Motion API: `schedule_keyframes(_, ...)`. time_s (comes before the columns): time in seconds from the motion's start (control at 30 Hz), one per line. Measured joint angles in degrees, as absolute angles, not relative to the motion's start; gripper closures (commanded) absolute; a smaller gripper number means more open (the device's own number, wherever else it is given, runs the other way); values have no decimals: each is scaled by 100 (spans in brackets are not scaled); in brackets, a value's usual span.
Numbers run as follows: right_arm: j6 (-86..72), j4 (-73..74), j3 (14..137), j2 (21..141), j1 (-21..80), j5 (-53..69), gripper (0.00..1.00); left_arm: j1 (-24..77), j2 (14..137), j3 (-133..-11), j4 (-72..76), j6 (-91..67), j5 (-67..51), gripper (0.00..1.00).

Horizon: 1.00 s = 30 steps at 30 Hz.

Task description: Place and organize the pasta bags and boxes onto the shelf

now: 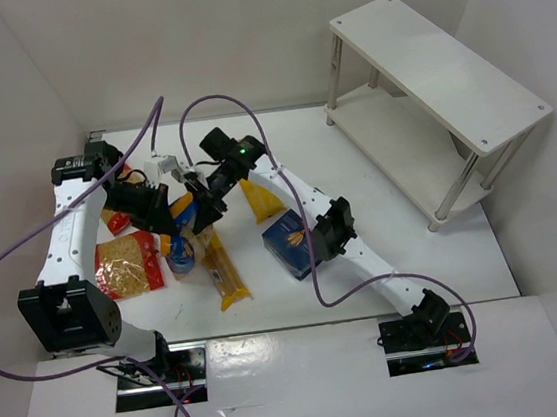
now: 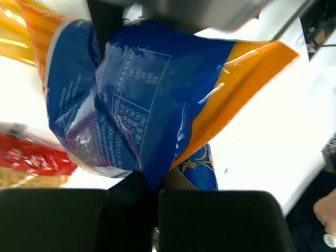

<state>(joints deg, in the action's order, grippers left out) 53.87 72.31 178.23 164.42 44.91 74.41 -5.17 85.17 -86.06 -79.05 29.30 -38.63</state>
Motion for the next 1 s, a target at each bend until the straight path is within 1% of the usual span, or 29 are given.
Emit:
schedule_keyframes(0.03,5347,7262,17823,16444,4528,7430,100,-532,8503,-8567,-7970,2930,-3854,100)
schedule_keyframes(0.07,5308,7258,17823,16446,4560,7397,100,-563,8484,-8545,-7992,2936,-3826,98)
schedule_keyframes(0.1,5266,7253,17823,16446,4584,7356,100,-607,8460,-8534,-8007,2934,-3804,74)
schedule_keyframes(0.17,5162,7264,17825,16438,4624,7181,100,-690,8394,-8523,-7977,2897,-3813,63)
schedule_keyframes(0.2,5072,7284,17825,16438,4637,6987,100,-760,8318,-8523,-7876,2827,-3830,55)
schedule_keyframes(0.23,5000,7299,17814,16438,4646,6820,100,-832,8226,-8523,-7776,2794,-3833,39)
schedule_keyframes(0.27,4901,7286,17788,16435,4641,6685,100,-895,8117,-8525,-7658,2740,-3835,31)
schedule_keyframes(0.33,4716,7240,17605,16315,4602,6479,100,-1028,7874,-8547,-7400,2519,-3765,12)
schedule_keyframes(0.37,4595,7183,17421,16188,4580,6364,100,-1090,7760,-8571,-7273,2421,-3693,0)
schedule_keyframes(0.47,4281,7015,16903,15745,4445,5959,100,-1284,7408,-8597,-6799,1981,-3284,0)
schedule_keyframes(0.63,3876,6665,16149,14829,3944,5006,100,-1511,6963,-8521,-5979,1365,-2460,0)
schedule_keyframes(0.83,3715,6379,15690,13845,3498,3752,100,-1599,6849,-7671,-5234,1004,-1682,0)
schedule_keyframes(1.0,3704,6250,15183,13262,3529,2816,100,-1671,6853,-7153,-4919,843,-1361,0)
